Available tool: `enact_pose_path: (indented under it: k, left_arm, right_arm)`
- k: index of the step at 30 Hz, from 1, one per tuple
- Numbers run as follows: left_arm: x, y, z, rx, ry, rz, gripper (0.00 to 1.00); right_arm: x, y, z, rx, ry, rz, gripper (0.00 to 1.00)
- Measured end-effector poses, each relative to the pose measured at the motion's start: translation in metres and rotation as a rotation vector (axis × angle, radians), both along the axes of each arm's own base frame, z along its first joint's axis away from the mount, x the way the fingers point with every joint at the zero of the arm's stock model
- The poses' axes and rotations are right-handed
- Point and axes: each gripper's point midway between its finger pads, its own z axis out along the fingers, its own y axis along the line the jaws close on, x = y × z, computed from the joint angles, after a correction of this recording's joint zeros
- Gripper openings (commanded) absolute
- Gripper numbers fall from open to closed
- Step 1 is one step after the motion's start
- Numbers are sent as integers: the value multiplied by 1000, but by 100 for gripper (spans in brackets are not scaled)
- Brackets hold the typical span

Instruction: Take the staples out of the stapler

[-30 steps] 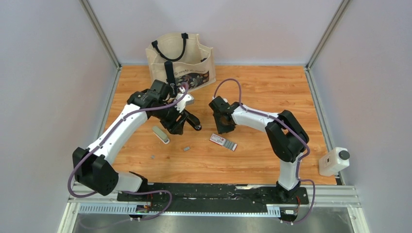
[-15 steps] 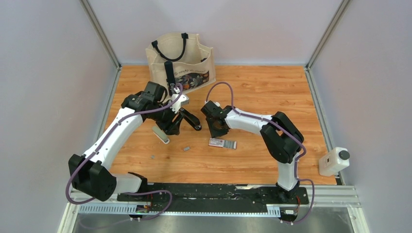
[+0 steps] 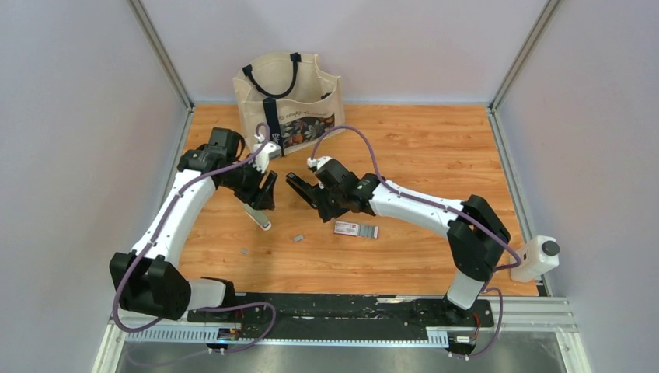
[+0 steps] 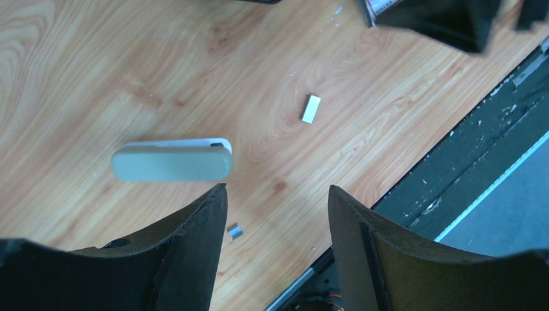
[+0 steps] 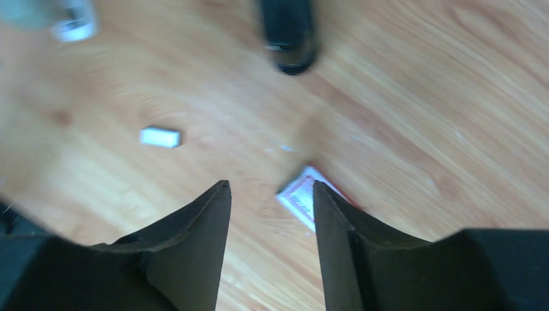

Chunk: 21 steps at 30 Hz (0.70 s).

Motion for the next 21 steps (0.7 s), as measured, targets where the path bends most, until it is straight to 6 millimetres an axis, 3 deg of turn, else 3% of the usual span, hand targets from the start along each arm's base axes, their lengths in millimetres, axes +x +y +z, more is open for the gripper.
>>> enact_pose_path:
  k: [3,6,12,21]
  left_arm:
    - [4,14,1,-20,15,62,67]
    - [5,22,5,-34,10,95,67]
    - [7,32,9,-64,16,158,66]
    - [17,46,6,-118,58,254,65]
  right_arm:
    - [-19,25,25,88,-42,215,57]
    - [-41,39,30,113,-72,433,58]
    - [-72,54,3,63,-82,789,57]
    - [-77,74,-45,8,-110,1027,54]
